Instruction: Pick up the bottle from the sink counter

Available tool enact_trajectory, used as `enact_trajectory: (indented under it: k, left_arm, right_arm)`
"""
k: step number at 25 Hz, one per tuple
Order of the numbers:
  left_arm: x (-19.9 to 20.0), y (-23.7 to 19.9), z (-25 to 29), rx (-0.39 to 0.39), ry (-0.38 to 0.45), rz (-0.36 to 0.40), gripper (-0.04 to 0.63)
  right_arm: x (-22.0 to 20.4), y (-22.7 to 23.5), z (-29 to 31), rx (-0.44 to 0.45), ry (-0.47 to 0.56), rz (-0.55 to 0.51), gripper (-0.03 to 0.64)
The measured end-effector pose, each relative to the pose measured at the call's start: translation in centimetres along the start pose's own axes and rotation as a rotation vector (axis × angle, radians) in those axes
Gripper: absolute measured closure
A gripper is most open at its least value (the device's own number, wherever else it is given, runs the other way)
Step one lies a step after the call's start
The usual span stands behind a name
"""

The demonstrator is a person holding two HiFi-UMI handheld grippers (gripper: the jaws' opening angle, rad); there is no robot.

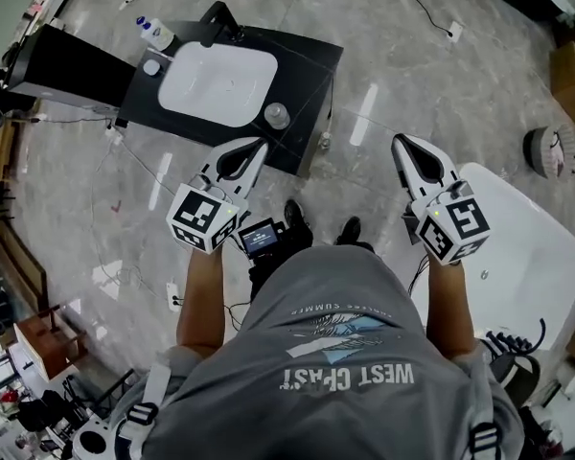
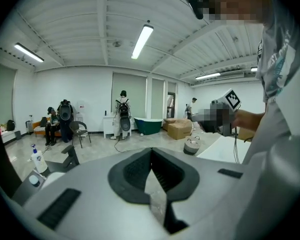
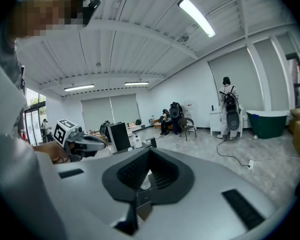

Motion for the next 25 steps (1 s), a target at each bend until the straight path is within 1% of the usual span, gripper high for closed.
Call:
enact_trajectory:
  k: [3, 6, 14, 20, 25]
  left_arm:
    - [0.7, -2.1, 0.9, -0.057, 0.018, 0.01, 0.592]
    - [0.8, -4.0, 1.5, -0.102, 0.018, 0.025, 0.592]
    - [0.7, -7.5, 2.3, -0.186, 0.017, 0.036, 0.592]
    - [-0.5, -9.3, 2.8, -0.215, 0.0, 0.017, 0.592]
    - [-1.6, -9.8, 3.5, -0.203, -0.011, -0.012, 0.592]
  right_arm:
    - [0.6, -0.5, 0.6, -0.061, -0.003, 0.001, 0.62]
    - [1.3, -1.4, 1.6, -0.098, 0.007, 0.0, 0.62]
    - [2.2, -3.5, 3.3, -0.182, 0.009, 0.0, 0.62]
    - [2.6, -4.4, 4.5, -0.202, -0.015, -0.009, 0.62]
    - [2.5, -3.5, 5.5, -0.187, -0.039, -0.001, 0.62]
Point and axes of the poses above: the fingertips, and each gripper's own axes: z forward along the fingers, y to its right, x out of its top, the point moved 9 cm from there along -z, backward along the fingers, and after that the axes turned 4 degrees about -z, right-handed, at the moved point
